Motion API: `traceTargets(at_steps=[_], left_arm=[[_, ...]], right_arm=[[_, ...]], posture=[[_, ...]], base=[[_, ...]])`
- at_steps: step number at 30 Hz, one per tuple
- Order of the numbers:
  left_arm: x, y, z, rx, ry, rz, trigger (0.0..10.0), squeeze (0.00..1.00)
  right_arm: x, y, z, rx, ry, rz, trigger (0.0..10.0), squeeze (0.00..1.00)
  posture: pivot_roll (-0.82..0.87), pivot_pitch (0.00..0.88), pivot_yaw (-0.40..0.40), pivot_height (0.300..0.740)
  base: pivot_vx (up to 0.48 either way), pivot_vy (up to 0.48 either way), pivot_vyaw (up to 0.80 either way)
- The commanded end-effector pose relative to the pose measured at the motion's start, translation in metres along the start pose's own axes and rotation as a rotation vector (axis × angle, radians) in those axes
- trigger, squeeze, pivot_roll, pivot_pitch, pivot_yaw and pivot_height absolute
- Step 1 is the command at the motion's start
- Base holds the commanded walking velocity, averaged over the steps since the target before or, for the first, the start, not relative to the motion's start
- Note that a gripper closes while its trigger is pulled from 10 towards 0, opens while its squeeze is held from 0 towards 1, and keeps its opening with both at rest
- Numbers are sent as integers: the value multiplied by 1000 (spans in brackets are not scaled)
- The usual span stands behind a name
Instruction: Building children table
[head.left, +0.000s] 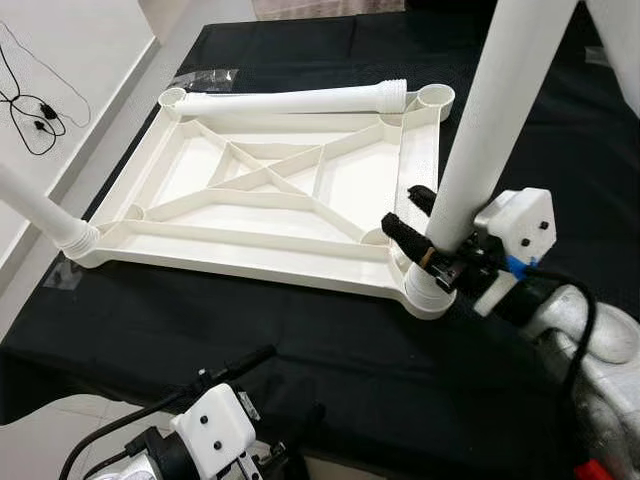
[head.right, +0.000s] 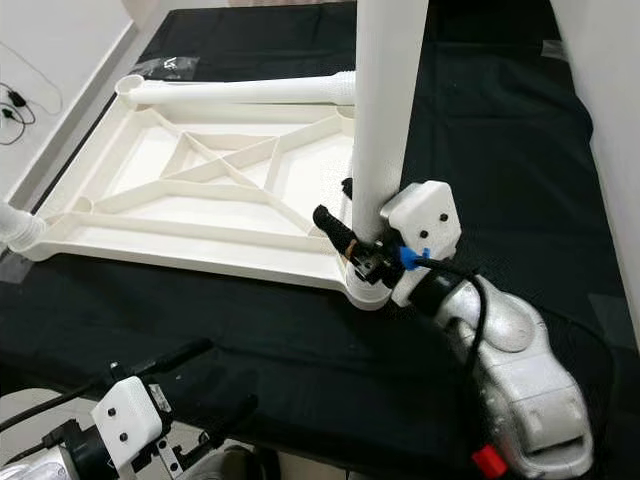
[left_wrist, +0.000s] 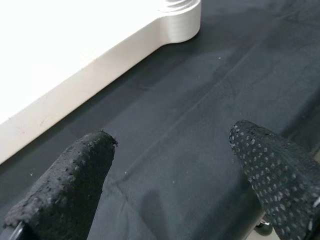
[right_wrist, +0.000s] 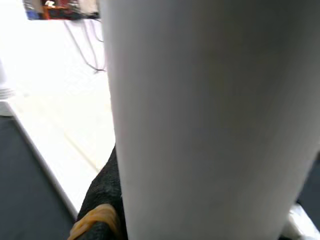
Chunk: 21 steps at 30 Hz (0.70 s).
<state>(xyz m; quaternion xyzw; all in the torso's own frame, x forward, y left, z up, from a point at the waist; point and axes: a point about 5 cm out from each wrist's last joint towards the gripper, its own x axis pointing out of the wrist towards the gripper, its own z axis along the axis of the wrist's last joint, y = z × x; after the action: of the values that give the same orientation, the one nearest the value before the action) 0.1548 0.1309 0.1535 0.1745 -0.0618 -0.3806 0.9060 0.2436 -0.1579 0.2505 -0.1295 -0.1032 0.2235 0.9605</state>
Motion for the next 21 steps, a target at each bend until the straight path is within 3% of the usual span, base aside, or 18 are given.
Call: traceTargets(at_steps=[1, 2, 3, 5, 9, 10, 11, 13, 16, 18, 21], left_arm=[[-1, -4, -7, -13, 30, -9, 10000, 0], [-1, -3, -8, -13, 30, -8, 10000, 0], [-1, -3, -8, -13, 30, -8, 10000, 0], [1, 2, -9, -15, 25, 19, 10000, 0], [5, 16, -7, 8, 6, 74, 10000, 0], [9, 31, 0, 10, -28, 135, 10000, 0], [9, 31, 0, 10, -28, 135, 10000, 0], [15, 55, 17, 6, -101, 214, 10000, 0], [17, 62, 23, 5, -126, 234, 10000, 0], [20, 84, 43, 33, -202, 290, 10000, 0], [22, 96, 54, 37, -242, 306, 10000, 0]], right_arm=[[-5, -4, -42, 32, 257, -86, 10000, 0], [-7, -3, -45, 40, 282, -187, 10000, 0], [-7, -3, -45, 40, 282, -187, 10000, 0], [-6, 5, -50, 63, 301, -317, 10000, 0], [-2, 17, -55, 83, 311, -352, 10000, 0], [2, 21, -59, 92, 318, -354, 10000, 0], [2, 21, -59, 92, 318, -354, 10000, 0], [7, 22, -63, 98, 322, -350, 10000, 0], [9, 23, -64, 99, 326, -356, 10000, 0], [13, 20, -65, 94, 326, -377, 10000, 0], [15, 19, -66, 91, 324, -386, 10000, 0]], posture=[[-15, 296, 136, 740], [-16, 288, 135, 740], [-16, 288, 135, 740], [-11, 274, 130, 740], [-1, 259, 128, 740], [7, 233, 116, 740], [7, 233, 116, 740], [11, 223, 114, 740], [14, 220, 112, 740], [19, 201, 108, 740], [21, 191, 101, 740]], base=[[0, 0, 0], [0, 0, 0], [0, 0, 0], [0, 0, 0], [0, 0, 0], [0, 0, 0], [0, 0, 0], [0, 0, 0], [0, 0, 0], [0, 0, 0], [0, 0, 0]])
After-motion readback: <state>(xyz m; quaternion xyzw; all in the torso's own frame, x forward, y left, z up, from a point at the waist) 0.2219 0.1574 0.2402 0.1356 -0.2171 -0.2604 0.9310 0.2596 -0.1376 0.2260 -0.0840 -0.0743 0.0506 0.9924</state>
